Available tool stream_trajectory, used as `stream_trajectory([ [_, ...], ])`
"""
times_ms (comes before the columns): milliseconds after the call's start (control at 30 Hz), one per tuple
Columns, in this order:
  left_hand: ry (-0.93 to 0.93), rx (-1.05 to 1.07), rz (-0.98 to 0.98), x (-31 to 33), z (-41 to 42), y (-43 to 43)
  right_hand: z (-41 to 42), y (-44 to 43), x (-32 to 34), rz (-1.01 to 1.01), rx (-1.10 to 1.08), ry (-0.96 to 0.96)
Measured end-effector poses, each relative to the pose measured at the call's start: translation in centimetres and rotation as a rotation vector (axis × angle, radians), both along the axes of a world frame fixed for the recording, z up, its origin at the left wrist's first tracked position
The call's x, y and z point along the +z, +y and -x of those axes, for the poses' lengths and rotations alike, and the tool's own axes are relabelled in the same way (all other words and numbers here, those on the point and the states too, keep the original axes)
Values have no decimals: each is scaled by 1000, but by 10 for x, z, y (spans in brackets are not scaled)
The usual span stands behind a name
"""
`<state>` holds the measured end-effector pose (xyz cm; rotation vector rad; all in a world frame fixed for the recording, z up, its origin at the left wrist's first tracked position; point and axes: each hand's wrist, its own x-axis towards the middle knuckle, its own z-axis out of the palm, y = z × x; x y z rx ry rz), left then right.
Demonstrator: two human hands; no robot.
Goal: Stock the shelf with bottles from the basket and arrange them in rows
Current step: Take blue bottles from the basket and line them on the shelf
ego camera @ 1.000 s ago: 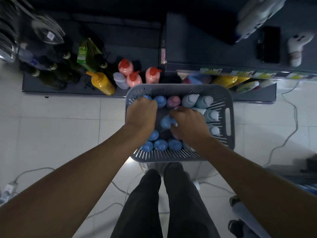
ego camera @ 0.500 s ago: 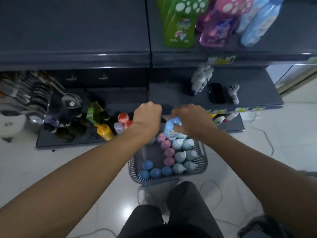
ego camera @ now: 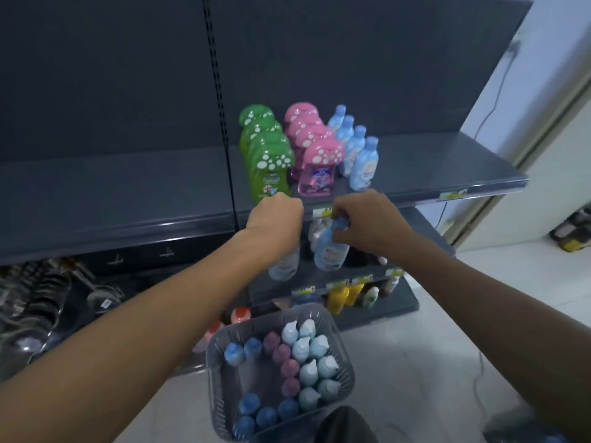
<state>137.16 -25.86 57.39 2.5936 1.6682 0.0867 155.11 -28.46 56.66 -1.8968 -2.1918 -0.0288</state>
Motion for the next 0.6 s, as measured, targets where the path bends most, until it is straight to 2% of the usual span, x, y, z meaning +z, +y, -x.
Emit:
stream_trajectory([
  [267, -31, -74, -42, 34, -66, 11, -78, 24, 41, -18, -83, 30],
  [600, -150, -95, 46, 59, -178, 56, -194, 104, 68, 13, -55, 79],
])
